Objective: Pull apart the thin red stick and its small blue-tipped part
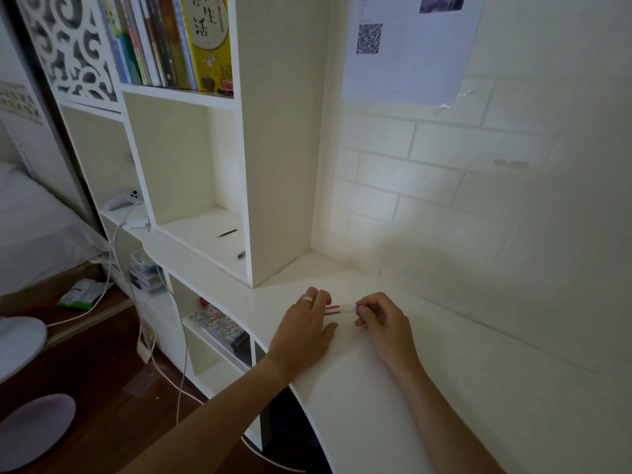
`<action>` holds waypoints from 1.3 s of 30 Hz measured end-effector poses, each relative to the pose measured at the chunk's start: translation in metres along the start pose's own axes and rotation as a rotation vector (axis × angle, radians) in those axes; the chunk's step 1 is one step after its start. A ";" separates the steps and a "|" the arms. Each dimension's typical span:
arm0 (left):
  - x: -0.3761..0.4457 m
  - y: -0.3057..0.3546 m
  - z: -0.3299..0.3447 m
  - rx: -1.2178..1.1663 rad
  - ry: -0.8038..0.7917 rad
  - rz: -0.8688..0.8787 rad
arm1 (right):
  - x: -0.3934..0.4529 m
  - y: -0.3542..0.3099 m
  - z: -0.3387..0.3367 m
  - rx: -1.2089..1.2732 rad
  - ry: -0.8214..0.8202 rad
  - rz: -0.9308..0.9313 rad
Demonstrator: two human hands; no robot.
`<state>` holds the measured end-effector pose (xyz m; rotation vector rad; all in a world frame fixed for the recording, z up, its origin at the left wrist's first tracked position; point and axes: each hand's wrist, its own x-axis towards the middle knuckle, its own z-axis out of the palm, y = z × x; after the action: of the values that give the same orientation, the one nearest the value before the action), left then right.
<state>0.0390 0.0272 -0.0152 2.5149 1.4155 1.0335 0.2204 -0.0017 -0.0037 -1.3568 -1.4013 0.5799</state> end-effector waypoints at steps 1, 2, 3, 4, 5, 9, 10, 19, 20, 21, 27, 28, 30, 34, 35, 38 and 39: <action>0.000 -0.001 0.000 0.007 0.015 -0.012 | 0.000 0.001 -0.001 0.008 0.021 0.024; 0.000 -0.001 0.000 0.014 0.030 -0.024 | 0.000 0.002 -0.001 0.014 0.033 0.045; 0.000 -0.002 0.001 0.023 0.041 -0.037 | 0.001 0.002 -0.002 0.016 0.036 0.058; 0.000 -0.003 0.001 0.034 0.051 -0.045 | 0.001 0.003 -0.002 0.014 0.035 0.062; 0.000 -0.003 0.001 0.046 0.054 -0.047 | 0.001 0.003 -0.001 0.011 0.035 0.062; 0.000 -0.004 0.003 0.135 0.025 -0.021 | 0.000 0.002 0.000 -0.008 0.046 0.045; 0.000 -0.004 0.003 0.156 0.024 -0.023 | 0.000 0.002 0.000 -0.018 0.049 0.040; -0.001 -0.002 -0.002 0.174 0.009 -0.064 | 0.000 -0.001 0.007 -0.420 0.219 -0.025; 0.000 -0.003 -0.002 0.167 0.016 -0.055 | 0.002 -0.001 0.008 -0.452 0.219 0.002; 0.000 -0.004 -0.001 0.161 0.024 -0.044 | 0.003 0.000 0.008 -0.472 0.215 0.039; 0.000 -0.008 0.008 0.160 0.025 0.010 | 0.005 0.001 0.010 -0.517 0.190 0.091; 0.000 -0.008 0.009 0.156 0.020 0.012 | 0.005 0.000 0.010 -0.507 0.197 0.093; 0.001 -0.008 0.009 0.130 0.011 -0.010 | 0.004 0.000 0.010 -0.501 0.196 0.099; 0.000 -0.007 0.007 0.104 -0.028 -0.059 | 0.003 0.002 0.009 -0.511 0.183 0.096; -0.001 -0.007 0.007 0.104 -0.037 -0.067 | 0.003 0.003 0.009 -0.512 0.181 0.096; -0.002 -0.007 0.005 0.177 -0.039 -0.056 | 0.002 0.003 0.010 -0.508 0.180 0.096; -0.003 -0.007 0.005 0.199 -0.039 -0.038 | 0.002 0.002 0.010 -0.499 0.183 0.091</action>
<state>0.0359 0.0300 -0.0231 2.6140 1.6231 0.8727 0.2129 0.0037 -0.0082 -1.8259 -1.3894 0.1551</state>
